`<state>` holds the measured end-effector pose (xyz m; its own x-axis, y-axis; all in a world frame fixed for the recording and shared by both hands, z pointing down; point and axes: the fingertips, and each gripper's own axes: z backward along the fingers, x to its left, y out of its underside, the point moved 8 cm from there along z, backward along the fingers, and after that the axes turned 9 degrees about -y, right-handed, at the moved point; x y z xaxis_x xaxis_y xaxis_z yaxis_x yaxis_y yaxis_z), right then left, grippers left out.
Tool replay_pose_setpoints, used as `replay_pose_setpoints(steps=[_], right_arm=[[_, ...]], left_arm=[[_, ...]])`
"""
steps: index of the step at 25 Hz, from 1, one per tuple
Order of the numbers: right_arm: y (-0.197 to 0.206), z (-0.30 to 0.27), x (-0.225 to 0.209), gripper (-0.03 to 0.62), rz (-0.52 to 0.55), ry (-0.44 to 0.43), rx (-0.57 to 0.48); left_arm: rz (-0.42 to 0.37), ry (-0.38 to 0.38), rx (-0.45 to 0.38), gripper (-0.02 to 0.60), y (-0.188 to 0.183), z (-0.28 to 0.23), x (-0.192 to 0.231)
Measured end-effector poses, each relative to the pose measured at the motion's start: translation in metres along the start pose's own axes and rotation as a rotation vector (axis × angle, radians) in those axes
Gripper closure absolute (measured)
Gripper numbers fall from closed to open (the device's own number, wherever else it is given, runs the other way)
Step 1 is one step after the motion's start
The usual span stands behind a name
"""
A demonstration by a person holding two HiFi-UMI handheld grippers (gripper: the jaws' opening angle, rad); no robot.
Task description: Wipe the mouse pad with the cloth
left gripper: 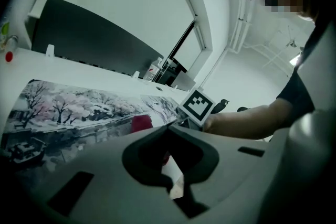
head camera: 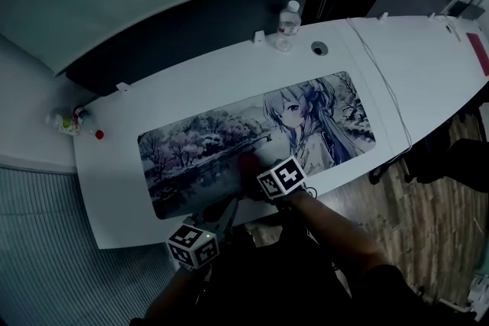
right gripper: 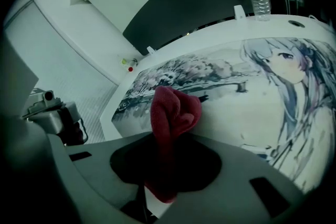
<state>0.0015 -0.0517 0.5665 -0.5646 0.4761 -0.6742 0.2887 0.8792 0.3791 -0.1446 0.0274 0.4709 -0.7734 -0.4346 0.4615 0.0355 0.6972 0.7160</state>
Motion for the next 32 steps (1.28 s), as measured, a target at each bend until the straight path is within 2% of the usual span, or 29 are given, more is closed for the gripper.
replay_pose_setpoints(steps=[13, 25, 32], right_arm=[[0.018, 0.098, -0.085, 0.484, -0.049, -0.011, -0.037], [0.049, 0.206, -0.170, 0.484, -0.110, 0.060, -0.106], [0.062, 0.260, -0.212, 0.484, -0.135, 0.099, -0.118]], left_arm=[[-0.036, 0.046, 0.065, 0.575, -0.006, -0.089, -0.068], [-0.073, 0.108, 0.084, 0.575, -0.007, -0.181, -0.129], [-0.075, 0.125, 0.073, 0.575, -0.010, -0.211, -0.161]])
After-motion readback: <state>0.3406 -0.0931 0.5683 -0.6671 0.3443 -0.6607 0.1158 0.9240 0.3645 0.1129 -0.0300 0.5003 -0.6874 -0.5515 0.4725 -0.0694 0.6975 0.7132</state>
